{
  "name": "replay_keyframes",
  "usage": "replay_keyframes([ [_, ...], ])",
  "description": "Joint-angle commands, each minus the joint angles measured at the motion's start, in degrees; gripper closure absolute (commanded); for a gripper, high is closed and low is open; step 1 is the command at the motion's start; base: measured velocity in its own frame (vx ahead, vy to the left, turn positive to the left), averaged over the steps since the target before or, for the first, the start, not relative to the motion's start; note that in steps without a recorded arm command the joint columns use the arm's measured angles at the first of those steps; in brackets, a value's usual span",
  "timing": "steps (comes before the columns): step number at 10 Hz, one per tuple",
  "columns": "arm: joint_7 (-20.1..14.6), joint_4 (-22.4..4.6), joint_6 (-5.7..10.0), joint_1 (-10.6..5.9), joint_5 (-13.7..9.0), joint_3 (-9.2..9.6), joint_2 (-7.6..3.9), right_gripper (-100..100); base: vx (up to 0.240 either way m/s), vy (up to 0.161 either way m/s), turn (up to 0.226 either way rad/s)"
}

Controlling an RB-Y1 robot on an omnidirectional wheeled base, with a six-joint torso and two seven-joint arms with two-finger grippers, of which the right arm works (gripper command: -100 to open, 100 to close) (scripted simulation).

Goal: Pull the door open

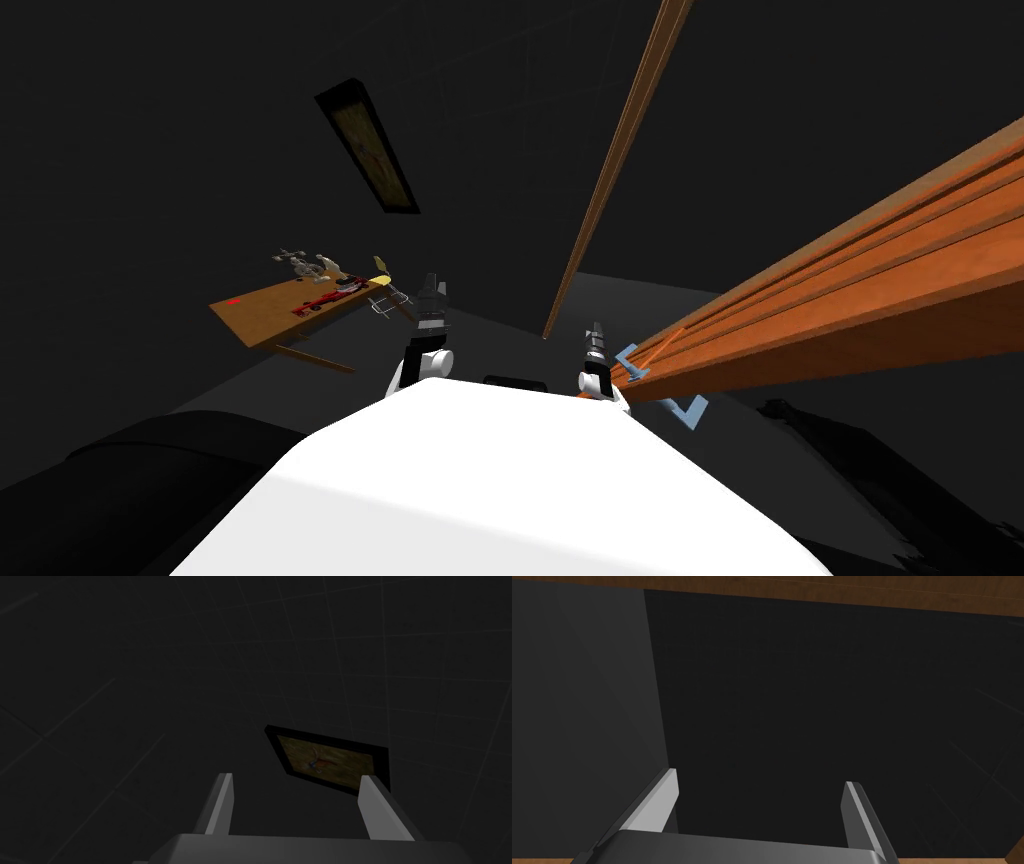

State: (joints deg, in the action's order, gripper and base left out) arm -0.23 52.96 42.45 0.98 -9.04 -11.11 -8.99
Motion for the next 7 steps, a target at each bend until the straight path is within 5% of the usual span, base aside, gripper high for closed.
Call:
replay_keyframes([
  [1,0.0,-2.0,0.36,-0.82,-0.4,-0.30,-0.12,-100,0.067,-0.043,0.112],
  [7,-0.3,-9.9,2.18,-3.80,-1.7,-1.31,-0.55,-100,0.067,-0.058,0.108],
])
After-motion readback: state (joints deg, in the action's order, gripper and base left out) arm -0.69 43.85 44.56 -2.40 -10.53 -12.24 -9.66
